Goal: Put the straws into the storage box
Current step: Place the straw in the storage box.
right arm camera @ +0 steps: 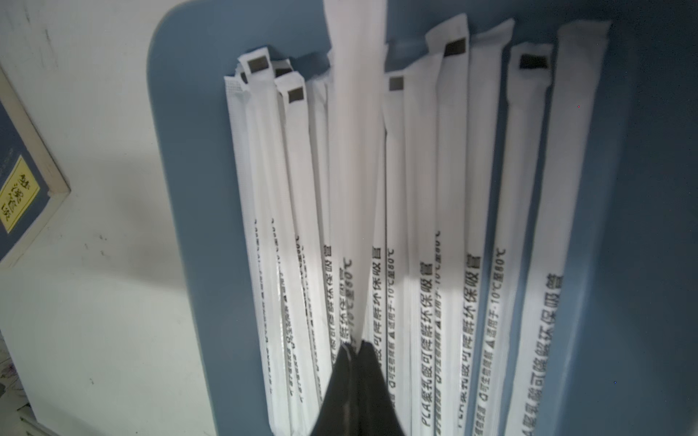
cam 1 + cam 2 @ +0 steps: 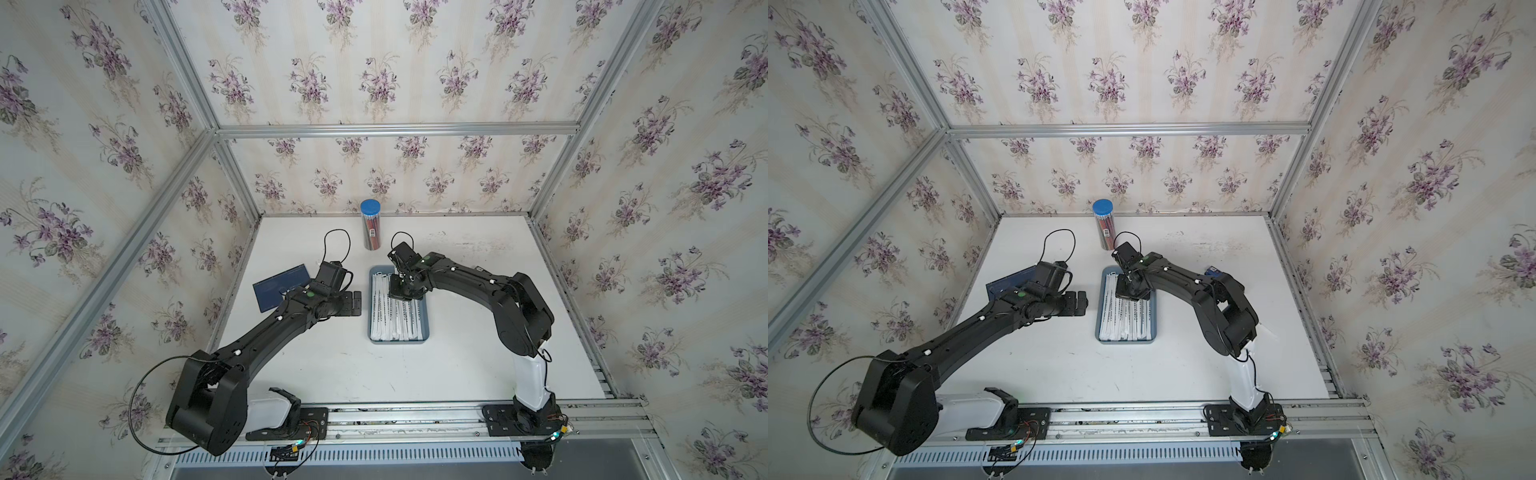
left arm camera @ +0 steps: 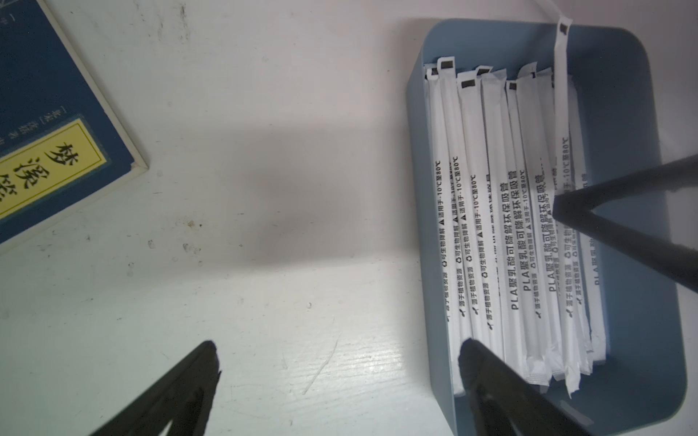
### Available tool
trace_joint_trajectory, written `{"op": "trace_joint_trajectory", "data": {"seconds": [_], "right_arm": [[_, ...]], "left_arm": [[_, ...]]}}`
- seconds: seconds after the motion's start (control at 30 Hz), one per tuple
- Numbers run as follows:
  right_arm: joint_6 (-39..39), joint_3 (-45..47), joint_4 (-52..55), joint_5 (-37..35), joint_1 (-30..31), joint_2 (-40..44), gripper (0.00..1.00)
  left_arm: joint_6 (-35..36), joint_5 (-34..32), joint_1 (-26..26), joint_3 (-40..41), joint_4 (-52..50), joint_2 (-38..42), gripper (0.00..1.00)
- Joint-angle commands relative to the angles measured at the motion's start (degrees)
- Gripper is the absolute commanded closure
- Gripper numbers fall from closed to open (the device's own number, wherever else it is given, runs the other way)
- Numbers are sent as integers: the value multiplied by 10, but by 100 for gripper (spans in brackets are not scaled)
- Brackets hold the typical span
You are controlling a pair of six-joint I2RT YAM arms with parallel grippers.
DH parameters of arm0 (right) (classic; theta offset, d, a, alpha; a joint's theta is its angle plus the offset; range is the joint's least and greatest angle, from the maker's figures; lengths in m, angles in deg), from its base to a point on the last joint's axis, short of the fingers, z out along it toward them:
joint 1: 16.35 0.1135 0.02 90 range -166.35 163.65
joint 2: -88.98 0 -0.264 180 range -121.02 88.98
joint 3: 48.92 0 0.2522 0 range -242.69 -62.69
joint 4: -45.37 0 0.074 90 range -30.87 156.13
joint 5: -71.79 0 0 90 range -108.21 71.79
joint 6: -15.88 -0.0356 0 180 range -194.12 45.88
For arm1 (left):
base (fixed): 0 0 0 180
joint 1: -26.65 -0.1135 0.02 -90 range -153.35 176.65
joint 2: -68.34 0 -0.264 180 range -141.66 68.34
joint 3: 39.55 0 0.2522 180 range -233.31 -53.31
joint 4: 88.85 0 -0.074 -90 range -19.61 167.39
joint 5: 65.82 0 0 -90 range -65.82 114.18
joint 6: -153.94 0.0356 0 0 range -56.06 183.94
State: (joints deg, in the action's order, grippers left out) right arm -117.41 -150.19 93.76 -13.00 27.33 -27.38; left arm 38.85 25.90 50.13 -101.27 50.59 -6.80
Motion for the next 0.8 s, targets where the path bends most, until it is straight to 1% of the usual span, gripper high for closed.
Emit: {"op": "trace_joint_trajectory", "data": {"seconds": [0.0, 0.1, 0.23, 0.3, 0.43, 0.5, 0.63, 0.7, 0.77], "right_arm": [[-4, 1, 9, -22, 2, -10, 95], [-10, 6, 3, -10, 3, -19, 94], [-14, 15, -3, -13, 6, -15, 92], [-14, 14, 1, -11, 5, -14, 87], [-6, 6, 15, 3, 4, 5, 74], [0, 4, 29, 1, 2, 16, 71], [36, 5, 61, -10, -12, 57, 71], [65, 9, 72, -7, -33, 86, 71], [117, 21, 73, 3, -65, 117, 68]], "left_arm": [[-2, 2, -1, 0, 20, -5, 0], [0, 6, -1, -1, 21, -6, 0], [5, 0, -1, -1, 18, -2, 0], [5, 2, -1, -2, 17, -3, 0], [3, 3, -1, -5, 15, -2, 0], [3, 3, -1, -6, 14, -4, 0], [4, -1, -1, -11, 7, -4, 0], [4, -5, -1, -13, 4, -3, 0], [3, -5, -1, -15, 4, -3, 0]]}}
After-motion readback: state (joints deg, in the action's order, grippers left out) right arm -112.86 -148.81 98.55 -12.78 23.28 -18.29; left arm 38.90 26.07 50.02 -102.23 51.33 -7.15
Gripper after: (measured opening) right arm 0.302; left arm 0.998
